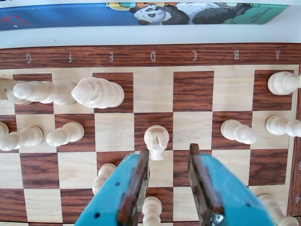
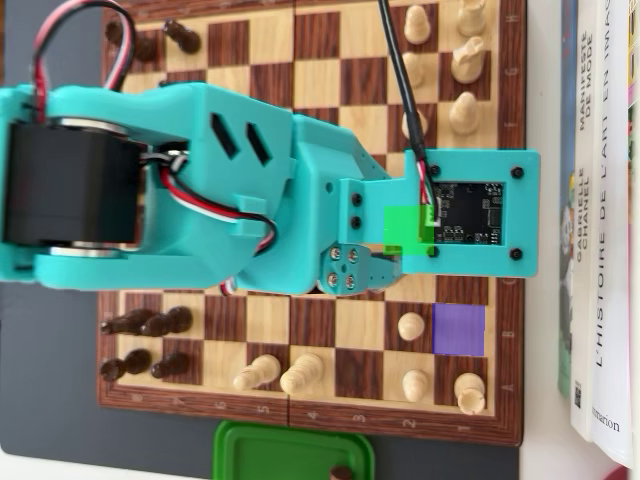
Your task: Play chess
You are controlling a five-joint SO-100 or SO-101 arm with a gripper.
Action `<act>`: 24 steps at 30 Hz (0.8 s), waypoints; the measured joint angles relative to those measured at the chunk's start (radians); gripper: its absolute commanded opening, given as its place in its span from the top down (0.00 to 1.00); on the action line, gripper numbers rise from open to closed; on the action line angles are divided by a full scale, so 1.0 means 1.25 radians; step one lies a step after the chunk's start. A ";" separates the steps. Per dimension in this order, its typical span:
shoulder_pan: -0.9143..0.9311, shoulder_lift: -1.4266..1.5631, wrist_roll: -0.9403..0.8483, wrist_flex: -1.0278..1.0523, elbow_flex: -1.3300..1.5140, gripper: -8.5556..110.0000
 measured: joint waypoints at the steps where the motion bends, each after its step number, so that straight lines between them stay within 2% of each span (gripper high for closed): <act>1: 0.000 0.013 0.000 0.000 0.007 0.81; 15: 0.000 0.325 -0.001 0.000 0.184 0.81; 24: 0.000 0.607 -0.001 -0.207 0.422 0.81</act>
